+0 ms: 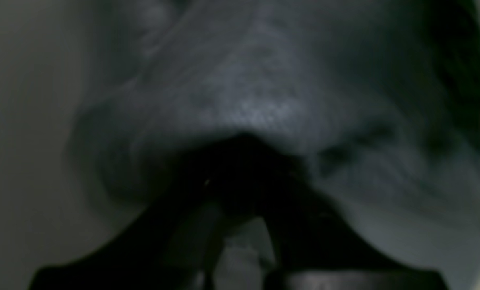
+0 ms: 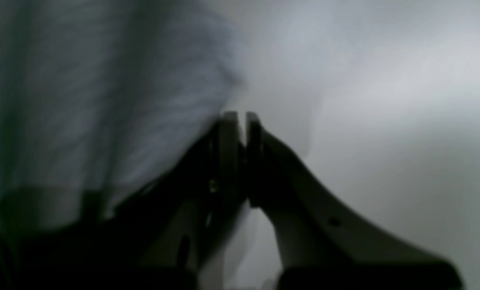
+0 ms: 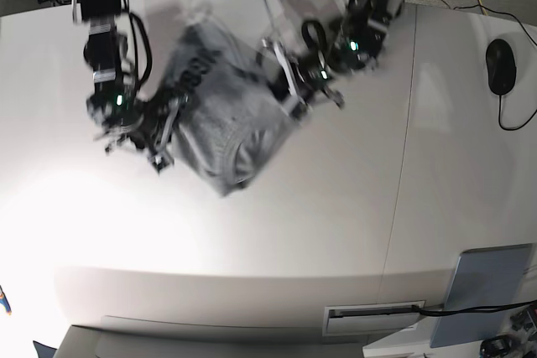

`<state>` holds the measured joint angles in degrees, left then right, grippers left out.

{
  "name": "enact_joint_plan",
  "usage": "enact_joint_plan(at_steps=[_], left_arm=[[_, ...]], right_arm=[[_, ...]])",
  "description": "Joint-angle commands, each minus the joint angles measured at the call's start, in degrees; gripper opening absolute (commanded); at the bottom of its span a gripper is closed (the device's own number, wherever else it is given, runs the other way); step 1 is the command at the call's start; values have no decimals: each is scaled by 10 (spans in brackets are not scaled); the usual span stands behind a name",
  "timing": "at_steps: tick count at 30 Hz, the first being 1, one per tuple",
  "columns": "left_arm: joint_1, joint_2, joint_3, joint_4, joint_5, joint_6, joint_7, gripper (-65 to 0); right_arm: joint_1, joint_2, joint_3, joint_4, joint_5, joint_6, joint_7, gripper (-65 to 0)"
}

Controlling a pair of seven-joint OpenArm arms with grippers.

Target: Fold the T-shirt properly

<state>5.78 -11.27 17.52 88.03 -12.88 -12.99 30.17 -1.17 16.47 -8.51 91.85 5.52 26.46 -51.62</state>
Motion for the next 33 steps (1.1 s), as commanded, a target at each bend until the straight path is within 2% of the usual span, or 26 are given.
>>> enact_joint_plan(at_steps=[1,5,7,10,13,18,23,28,33], left_arm=[[-21,-7,-15,-2,18,14,12,-650],[-81,-7,-50,-35,18,14,-8,-650],[-104,-11,-67,-40,17,13,-2,-650],[-111,-24,-92,-15,-14,9,38,-650],[-81,-45,-117,47,-58,10,69,-650],[33,-77,-166,198,-79,10,97,-650],[185,-81,-232,296,-80,10,99,-650],[333,-81,-279,311,-90,-2,83,-650],[466,-72,-283,285,-90,-5,82,-650]], right_arm=[[-22,0,-1,30,5,2,-9,-607],[-97,-28,-1,111,3,-3,-9,-607],[-124,-41,0,148,-12,-19,-7,-607],[-156,-44,7,208,-40,-63,-9,-607],[-202,-44,45,278,-40,-76,-10,-607],[-302,-44,153,370,24,-81,-20,-607],[-425,-44,264,405,93,-81,-43,-607],[-549,-45,328,405,131,-81,-45,-607],[-630,-49,334,367,129,-82,-64,-607]])
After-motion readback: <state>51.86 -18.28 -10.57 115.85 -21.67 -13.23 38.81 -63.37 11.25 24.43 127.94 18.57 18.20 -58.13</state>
